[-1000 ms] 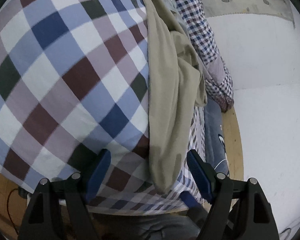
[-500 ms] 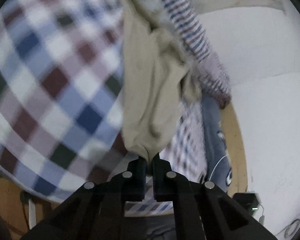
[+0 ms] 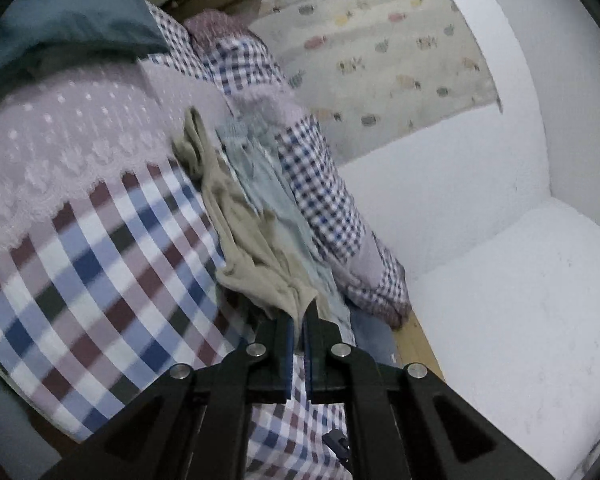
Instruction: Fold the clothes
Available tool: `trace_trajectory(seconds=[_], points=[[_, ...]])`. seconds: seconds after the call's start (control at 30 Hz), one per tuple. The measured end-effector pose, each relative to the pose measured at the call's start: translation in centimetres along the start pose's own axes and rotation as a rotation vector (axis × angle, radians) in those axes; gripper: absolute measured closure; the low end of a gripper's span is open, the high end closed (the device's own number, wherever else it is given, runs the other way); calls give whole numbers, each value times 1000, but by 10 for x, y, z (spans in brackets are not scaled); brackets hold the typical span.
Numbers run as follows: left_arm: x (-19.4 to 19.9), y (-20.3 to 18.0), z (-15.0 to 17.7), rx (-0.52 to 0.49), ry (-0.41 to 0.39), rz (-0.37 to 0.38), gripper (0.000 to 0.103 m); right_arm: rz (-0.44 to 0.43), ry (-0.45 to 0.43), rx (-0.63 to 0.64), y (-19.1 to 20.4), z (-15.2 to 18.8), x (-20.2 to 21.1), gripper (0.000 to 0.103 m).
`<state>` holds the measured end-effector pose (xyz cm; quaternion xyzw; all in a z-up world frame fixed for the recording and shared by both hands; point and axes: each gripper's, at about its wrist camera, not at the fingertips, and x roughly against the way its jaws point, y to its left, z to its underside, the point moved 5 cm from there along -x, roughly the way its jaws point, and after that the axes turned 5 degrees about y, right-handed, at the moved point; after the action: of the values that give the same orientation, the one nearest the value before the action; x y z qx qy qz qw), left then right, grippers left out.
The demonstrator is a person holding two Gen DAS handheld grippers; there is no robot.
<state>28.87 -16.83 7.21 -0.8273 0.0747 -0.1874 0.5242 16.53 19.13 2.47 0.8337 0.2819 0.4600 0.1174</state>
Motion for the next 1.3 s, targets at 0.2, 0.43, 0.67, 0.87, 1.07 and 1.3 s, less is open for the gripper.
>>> trace_trajectory(seconds=[0.2, 0.43, 0.67, 0.87, 1.07, 1.3], points=[[34, 14, -19, -21, -77, -20, 101, 137, -21, 134, 2, -42, -33, 50], [51, 52, -50, 48, -175, -86, 101, 260, -1, 297, 8, -79, -87, 49], [51, 74, -61, 97, -184, -118, 101, 329, -16, 448, 17, -111, -122, 63], [46, 81, -66, 122, -178, -130, 101, 301, -154, 300, 3, -187, -104, 87], [40, 87, -69, 139, -179, -167, 101, 343, -220, 270, 12, -238, -92, 85], [39, 98, -69, 179, -176, -199, 101, 286, -203, 129, -25, -245, -76, 83]])
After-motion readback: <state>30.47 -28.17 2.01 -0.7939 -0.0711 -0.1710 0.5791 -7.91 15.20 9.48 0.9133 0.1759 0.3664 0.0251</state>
